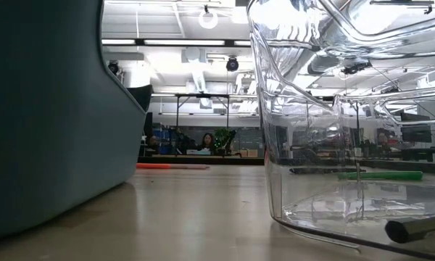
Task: Sort pens & pencils
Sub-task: Put the dark blue pencil into the blue bin
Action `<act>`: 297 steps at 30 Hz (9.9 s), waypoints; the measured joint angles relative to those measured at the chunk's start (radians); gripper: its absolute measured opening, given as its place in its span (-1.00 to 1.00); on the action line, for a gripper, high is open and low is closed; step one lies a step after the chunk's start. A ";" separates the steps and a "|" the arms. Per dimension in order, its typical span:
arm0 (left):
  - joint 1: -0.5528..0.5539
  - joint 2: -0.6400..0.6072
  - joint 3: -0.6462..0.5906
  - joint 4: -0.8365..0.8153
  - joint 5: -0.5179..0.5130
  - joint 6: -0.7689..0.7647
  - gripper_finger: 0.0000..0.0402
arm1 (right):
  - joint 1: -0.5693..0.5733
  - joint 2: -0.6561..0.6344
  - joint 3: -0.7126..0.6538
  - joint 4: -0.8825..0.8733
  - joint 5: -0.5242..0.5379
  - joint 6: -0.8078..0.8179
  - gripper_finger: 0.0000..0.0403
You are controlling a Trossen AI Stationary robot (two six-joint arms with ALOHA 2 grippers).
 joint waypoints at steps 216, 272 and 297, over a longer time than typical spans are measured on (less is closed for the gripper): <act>0.000 0.001 0.000 -0.135 -0.009 -0.087 -0.79 | -0.052 0.028 -0.504 0.503 -0.156 -0.063 -0.80; 0.000 0.001 0.000 -0.141 0.025 -0.056 -0.79 | -0.060 0.028 -0.075 -0.026 0.006 -0.046 -1.00; 0.000 0.000 0.000 -0.126 0.012 -0.052 -0.79 | -0.224 0.027 0.311 -0.051 0.097 -0.155 -1.00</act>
